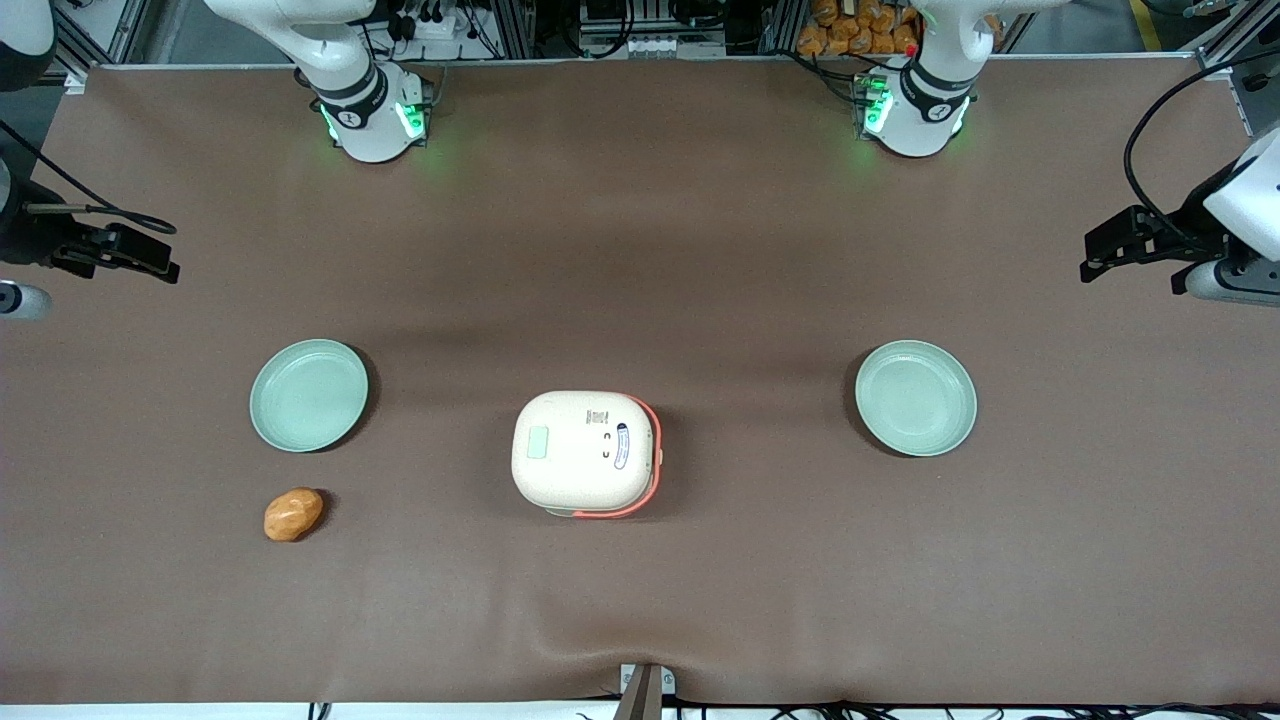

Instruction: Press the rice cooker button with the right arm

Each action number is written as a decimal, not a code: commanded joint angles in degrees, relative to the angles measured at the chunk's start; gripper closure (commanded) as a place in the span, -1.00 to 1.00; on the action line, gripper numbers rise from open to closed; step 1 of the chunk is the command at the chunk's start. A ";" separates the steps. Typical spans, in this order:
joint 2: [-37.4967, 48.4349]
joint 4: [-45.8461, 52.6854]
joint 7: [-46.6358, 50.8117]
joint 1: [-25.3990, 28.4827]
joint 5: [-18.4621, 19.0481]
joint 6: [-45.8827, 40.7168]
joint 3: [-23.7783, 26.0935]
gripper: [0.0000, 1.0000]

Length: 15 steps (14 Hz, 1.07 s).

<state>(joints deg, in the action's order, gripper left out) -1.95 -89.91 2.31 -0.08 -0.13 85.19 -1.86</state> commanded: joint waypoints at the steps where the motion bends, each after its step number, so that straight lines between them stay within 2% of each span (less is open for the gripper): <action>1: 1.51 -1.85 -0.04 -0.18 0.74 0.42 0.28 -1.00; 12: 1.25 -1.67 0.06 0.17 -1.28 1.03 0.37 -1.00; 15: 1.07 -1.76 -0.64 0.26 -5.04 0.24 0.37 -1.00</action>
<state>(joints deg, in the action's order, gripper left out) -1.95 -90.30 2.30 0.05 -2.31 85.38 -1.49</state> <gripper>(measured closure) 0.000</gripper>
